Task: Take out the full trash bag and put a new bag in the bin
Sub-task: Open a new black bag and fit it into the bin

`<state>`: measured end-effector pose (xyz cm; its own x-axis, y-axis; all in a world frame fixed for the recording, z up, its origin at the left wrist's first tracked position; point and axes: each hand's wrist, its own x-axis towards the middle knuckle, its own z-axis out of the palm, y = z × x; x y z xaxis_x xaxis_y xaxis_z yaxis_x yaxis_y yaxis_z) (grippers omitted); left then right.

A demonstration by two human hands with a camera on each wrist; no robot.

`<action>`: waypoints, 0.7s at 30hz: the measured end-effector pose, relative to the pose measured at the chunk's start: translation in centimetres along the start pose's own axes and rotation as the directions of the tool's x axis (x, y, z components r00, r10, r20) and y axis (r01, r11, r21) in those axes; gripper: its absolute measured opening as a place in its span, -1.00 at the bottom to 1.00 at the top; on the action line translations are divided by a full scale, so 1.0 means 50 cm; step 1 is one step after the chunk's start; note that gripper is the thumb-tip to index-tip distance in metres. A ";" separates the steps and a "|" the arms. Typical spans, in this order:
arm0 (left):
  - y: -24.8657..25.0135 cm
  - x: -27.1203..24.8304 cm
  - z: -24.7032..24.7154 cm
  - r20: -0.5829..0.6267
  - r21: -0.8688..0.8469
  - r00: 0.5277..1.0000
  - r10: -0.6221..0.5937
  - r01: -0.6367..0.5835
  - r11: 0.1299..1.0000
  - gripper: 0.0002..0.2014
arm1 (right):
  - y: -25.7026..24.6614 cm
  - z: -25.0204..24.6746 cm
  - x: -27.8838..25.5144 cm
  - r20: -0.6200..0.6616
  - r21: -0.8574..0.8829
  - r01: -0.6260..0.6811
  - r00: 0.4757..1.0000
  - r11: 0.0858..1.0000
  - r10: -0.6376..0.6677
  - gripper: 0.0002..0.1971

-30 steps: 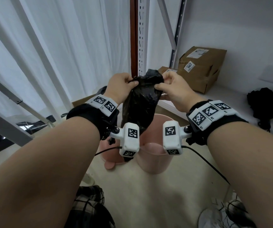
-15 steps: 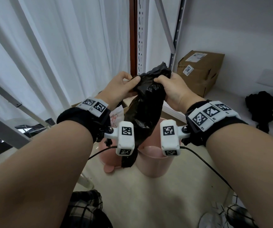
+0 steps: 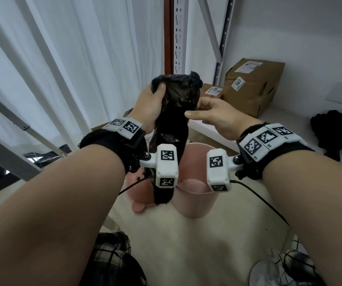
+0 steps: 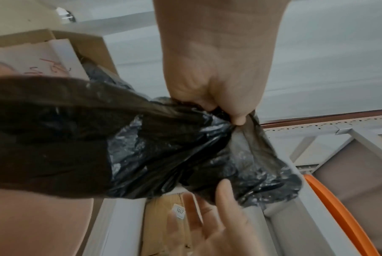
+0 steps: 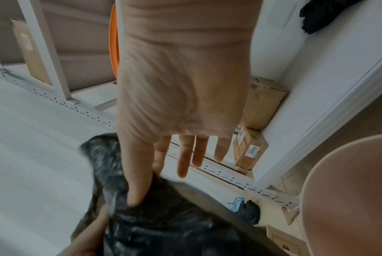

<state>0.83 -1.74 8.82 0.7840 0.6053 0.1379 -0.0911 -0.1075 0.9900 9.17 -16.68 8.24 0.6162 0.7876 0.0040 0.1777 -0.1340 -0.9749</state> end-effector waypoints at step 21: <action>-0.017 -0.015 0.040 0.278 0.543 0.960 0.032 -0.184 0.819 -0.42 | -0.049 0.026 0.020 -0.081 0.395 -0.073 0.990 0.916 0.114 -0.64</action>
<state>1.55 -3.69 7.83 0.9203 0.3588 0.1561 0.1144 -0.6283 0.7695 8.33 -14.77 10.33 0.6924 0.7160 -0.0893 -0.1858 0.0573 -0.9809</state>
